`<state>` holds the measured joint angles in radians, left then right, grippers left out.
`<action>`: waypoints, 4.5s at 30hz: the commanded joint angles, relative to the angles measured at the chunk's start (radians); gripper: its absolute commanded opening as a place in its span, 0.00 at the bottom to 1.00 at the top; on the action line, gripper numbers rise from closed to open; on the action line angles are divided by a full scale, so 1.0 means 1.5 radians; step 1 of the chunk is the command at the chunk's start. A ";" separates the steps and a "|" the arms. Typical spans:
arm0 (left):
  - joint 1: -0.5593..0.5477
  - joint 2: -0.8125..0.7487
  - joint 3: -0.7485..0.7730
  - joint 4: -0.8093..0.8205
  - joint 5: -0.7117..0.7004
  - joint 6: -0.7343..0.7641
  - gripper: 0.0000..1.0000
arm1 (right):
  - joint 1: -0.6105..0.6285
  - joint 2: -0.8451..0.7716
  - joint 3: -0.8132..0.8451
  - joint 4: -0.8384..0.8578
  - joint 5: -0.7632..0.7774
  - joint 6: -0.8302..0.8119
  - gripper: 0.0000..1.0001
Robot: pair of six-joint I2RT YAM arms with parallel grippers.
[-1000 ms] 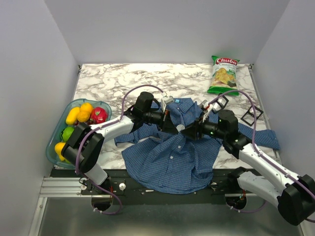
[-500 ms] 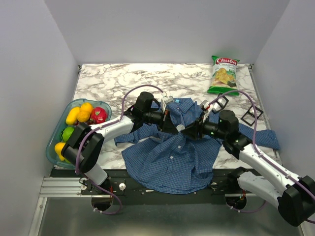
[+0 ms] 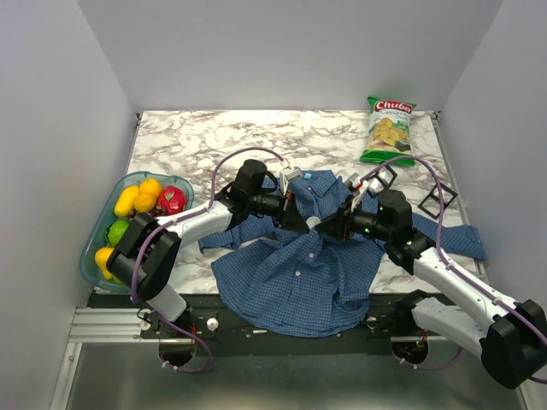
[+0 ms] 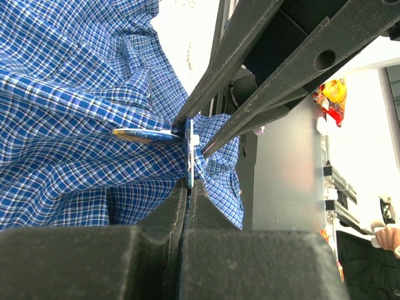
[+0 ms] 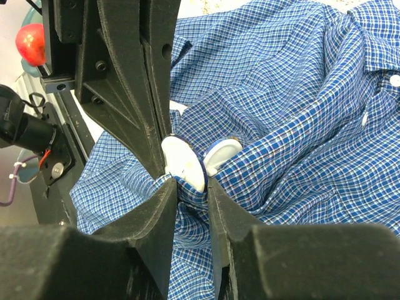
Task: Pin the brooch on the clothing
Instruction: Pin the brooch to the clothes.
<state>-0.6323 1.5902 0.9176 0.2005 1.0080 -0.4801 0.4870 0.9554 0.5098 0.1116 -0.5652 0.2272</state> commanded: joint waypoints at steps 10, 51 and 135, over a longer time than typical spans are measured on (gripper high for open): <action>-0.005 -0.007 0.002 0.007 0.021 0.010 0.00 | 0.000 0.021 0.006 0.041 -0.029 0.012 0.32; -0.008 0.004 0.000 0.025 0.029 -0.007 0.00 | 0.002 -0.006 -0.018 0.031 -0.045 0.013 0.33; -0.025 -0.061 -0.031 0.022 -0.119 -0.006 0.00 | 0.024 0.024 -0.004 0.029 0.074 0.114 0.45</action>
<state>-0.6479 1.5784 0.9073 0.1326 0.8944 -0.4355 0.5106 1.0317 0.4999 0.1513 -0.4931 0.3782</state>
